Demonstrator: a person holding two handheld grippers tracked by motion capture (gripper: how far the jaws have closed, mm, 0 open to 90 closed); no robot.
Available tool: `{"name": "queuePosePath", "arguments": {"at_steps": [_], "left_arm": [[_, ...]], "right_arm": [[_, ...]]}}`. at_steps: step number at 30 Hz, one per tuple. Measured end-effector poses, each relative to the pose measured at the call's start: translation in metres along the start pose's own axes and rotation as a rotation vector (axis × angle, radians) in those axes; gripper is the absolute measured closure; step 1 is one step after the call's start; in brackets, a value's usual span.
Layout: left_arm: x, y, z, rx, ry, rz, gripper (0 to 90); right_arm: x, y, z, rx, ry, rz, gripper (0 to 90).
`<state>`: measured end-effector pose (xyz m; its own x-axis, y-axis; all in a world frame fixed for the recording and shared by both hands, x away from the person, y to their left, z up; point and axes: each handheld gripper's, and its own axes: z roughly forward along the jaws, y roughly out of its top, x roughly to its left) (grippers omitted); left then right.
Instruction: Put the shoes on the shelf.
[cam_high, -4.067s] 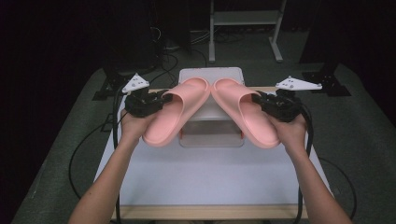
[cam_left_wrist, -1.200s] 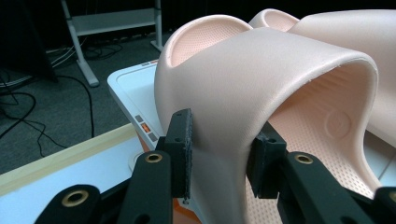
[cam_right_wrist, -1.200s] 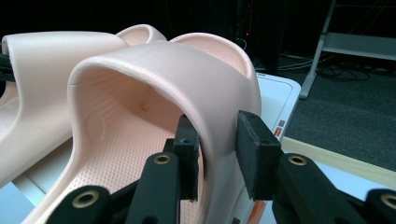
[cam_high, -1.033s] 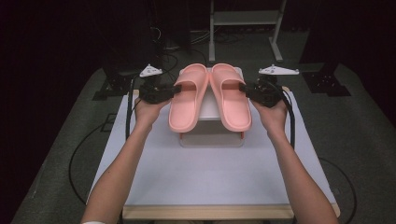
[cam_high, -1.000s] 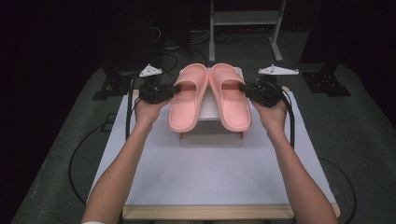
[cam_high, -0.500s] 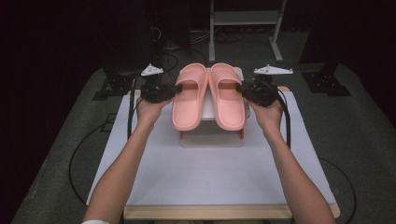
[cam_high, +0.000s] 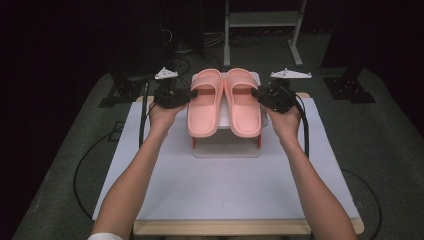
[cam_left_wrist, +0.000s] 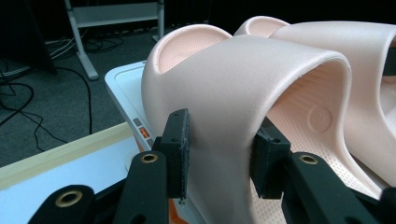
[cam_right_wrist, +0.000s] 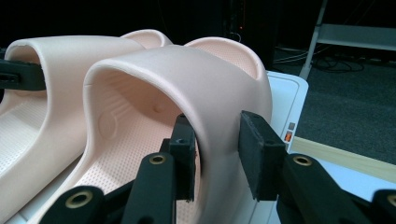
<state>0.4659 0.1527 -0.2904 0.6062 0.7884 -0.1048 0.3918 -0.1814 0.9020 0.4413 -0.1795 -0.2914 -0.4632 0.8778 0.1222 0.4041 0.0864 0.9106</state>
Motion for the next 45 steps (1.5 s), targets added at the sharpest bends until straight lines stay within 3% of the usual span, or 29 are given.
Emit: {"name": "queuePosePath", "arguments": {"at_steps": [45], "left_arm": [[0.003,0.004,0.022,0.007,-0.003,-0.014,62.6]], "right_arm": [[-0.005,0.0,0.017,-0.003,-0.014,0.058,64.9]]}}
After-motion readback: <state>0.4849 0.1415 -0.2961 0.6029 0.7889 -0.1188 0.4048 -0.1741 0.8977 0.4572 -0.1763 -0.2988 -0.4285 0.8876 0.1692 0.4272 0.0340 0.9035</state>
